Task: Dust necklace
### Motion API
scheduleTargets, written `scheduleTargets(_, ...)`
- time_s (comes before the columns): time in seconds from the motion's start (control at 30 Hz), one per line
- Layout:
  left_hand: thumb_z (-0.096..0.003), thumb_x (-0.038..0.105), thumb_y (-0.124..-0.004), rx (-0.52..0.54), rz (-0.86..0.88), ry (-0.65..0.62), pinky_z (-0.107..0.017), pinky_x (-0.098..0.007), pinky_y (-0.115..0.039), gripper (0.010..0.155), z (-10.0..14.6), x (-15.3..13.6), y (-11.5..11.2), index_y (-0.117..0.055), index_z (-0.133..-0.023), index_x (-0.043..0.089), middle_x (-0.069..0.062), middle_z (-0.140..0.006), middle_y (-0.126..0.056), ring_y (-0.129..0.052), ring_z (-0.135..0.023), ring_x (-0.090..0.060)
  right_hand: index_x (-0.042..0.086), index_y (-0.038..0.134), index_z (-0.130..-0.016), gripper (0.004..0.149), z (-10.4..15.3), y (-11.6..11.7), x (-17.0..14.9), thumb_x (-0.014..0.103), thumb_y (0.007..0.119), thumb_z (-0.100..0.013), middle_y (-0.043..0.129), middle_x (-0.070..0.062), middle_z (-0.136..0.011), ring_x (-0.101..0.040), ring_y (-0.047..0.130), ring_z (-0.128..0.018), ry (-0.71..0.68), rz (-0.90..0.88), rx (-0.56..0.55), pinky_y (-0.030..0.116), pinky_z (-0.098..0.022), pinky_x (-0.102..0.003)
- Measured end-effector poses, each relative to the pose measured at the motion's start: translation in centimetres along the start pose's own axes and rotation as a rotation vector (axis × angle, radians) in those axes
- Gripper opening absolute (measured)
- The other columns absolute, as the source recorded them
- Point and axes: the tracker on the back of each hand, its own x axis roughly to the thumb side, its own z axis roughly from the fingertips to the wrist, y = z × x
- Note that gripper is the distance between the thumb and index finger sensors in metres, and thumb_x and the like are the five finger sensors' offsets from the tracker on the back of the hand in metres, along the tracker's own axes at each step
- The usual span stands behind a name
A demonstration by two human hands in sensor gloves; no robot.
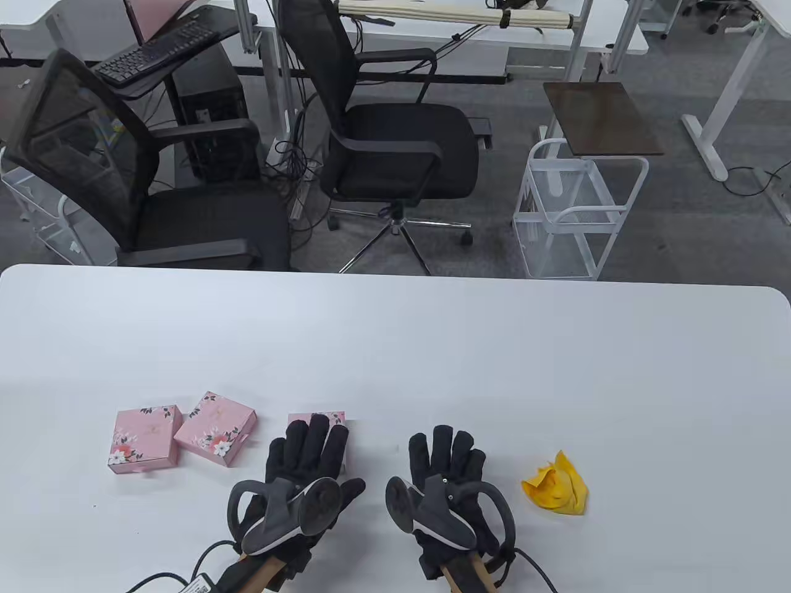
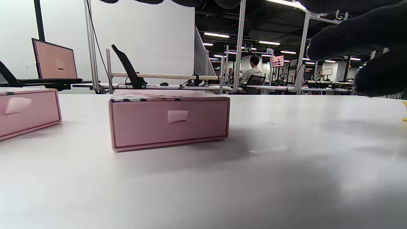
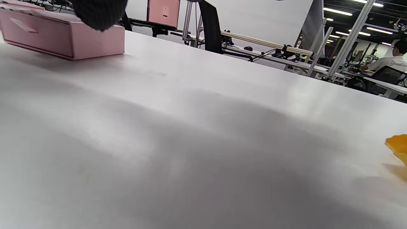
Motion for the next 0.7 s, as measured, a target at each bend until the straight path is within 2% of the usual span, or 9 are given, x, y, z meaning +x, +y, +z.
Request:
scheduleTargets(0.33, -0.0557, 0.068, -0.056, -0.009, 0.018, 0.0, -0.079, -0.065, -0.039, 0.08, -0.1, -0.6, 0.0, -0.03, -0.119, 0.027, -0.009, -0.128, -0.028, -0.031, -0.114, -0.042, 0.005, 0.02, -0.119, 0.083, 0.0, -0.2, -0.3, 0.053, 0.06, -0.065, 0.011, -0.04, -0.118, -0.071, 0.019, -0.099, 0.01, -0.027, -0.011, 0.025, -0.073, -0.076)
scheduleTargets(0.43, -0.0552, 0.068, -0.058, -0.105, 0.041, -0.066, -0.08, -0.066, -0.035, 0.083, -0.5, -1.0, -0.3, -0.025, -0.119, 0.028, -0.009, -0.128, -0.022, -0.026, -0.114, -0.042, 0.004, 0.02, -0.119, 0.083, -0.1, -0.2, -0.5, 0.053, 0.06, -0.065, 0.011, -0.04, -0.118, -0.071, 0.02, -0.099, 0.012, -0.036, -0.016, 0.026, -0.073, -0.076)
scheduleTargets(0.7, -0.0508, 0.07, -0.068, -0.167, 0.052, -0.049, -0.08, -0.066, -0.033, 0.092, -1.7, -3.5, 0.0, -0.028, -0.119, 0.024, -0.008, -0.129, -0.024, -0.023, -0.115, -0.04, 0.004, 0.02, -0.119, 0.083, 0.1, -0.3, -1.1, 0.053, 0.06, -0.065, 0.012, -0.041, -0.118, -0.07, 0.021, -0.1, 0.019, -0.07, -0.026, 0.027, -0.073, -0.075)
